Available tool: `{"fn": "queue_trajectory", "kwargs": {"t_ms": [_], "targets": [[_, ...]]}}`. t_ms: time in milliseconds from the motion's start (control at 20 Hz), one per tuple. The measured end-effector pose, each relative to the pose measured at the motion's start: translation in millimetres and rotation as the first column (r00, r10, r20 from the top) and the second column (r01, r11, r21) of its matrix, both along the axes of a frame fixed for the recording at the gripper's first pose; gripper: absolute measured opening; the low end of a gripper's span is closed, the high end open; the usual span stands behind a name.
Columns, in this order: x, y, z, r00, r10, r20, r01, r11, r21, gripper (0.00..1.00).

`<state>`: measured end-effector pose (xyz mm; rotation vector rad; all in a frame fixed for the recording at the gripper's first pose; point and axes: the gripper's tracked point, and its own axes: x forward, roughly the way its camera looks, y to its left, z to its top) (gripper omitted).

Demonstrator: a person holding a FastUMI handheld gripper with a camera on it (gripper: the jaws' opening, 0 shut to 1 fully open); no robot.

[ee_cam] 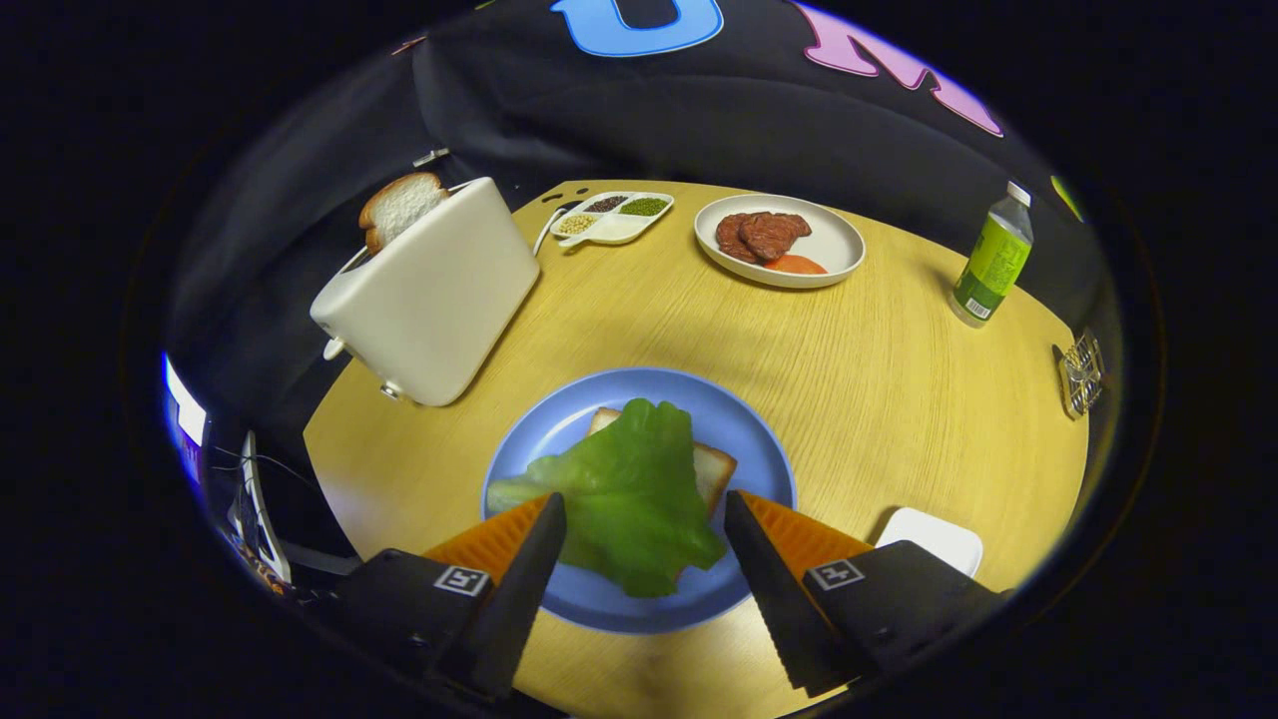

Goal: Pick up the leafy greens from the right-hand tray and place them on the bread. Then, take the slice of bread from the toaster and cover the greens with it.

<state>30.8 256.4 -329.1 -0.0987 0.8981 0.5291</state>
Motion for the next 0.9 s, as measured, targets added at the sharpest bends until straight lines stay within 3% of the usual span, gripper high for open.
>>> {"fn": "queue_trajectory", "kwargs": {"t_ms": [250, 500, 900], "targets": [[12, -12, 35, 0.991, -0.043, 0.129, 0.042, 0.999, 0.007, 0.99], [24, -21, 93, 0.96, -0.122, 0.254, 0.106, 0.992, 0.073, 0.99], [34, 12, 184, 0.899, -0.14, 0.415, 0.075, 0.983, 0.168, 0.99]]}}
